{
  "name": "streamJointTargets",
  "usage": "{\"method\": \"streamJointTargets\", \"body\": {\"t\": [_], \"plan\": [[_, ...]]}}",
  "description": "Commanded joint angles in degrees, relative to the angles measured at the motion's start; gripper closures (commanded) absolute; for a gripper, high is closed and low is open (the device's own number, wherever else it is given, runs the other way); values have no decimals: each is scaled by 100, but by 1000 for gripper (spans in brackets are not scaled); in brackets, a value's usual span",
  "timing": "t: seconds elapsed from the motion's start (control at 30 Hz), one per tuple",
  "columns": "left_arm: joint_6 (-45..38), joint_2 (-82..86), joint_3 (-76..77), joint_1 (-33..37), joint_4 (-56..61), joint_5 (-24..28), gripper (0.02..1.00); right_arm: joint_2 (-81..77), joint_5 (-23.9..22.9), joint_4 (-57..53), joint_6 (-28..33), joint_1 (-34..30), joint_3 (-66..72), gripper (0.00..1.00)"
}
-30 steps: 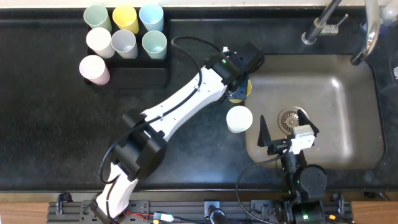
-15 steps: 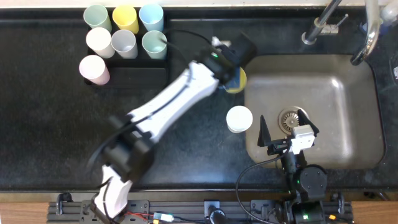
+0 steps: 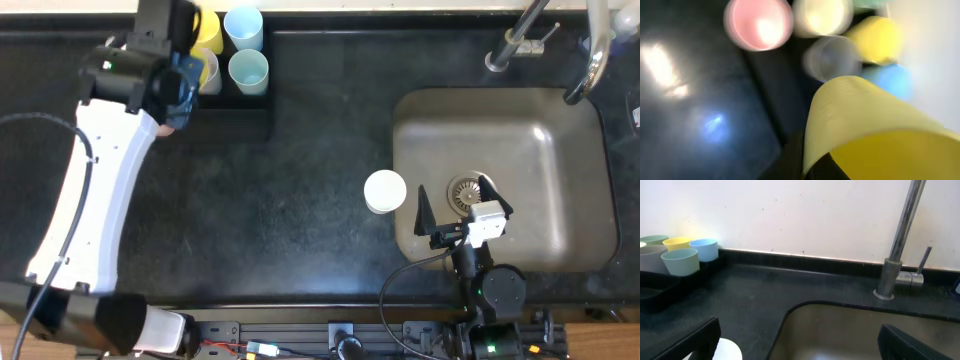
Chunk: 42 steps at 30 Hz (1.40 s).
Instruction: Store Cups
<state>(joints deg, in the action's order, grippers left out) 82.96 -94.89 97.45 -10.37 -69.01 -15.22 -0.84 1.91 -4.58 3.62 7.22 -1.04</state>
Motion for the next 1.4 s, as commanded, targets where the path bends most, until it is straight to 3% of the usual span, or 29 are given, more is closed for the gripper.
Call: {"method": "streamJointTargets", "body": {"t": [0.03, 0.23, 0.9, 1.4], "plan": [[1069, -157, -699, 164, 190, 527, 982, 63, -28, 26, -22, 26, 76, 5], [1506, -396, -1003, 164, 205, 533, 982, 63, -28, 28, -22, 26, 76, 5], [1545, -1314, -1005, 321, 669, 319, 982, 63, -28, 28, -22, 26, 76, 5], [1421, -1659, -1005, 470, 1069, 616, 974, 63, -28, 28, -22, 26, 76, 5]]}}
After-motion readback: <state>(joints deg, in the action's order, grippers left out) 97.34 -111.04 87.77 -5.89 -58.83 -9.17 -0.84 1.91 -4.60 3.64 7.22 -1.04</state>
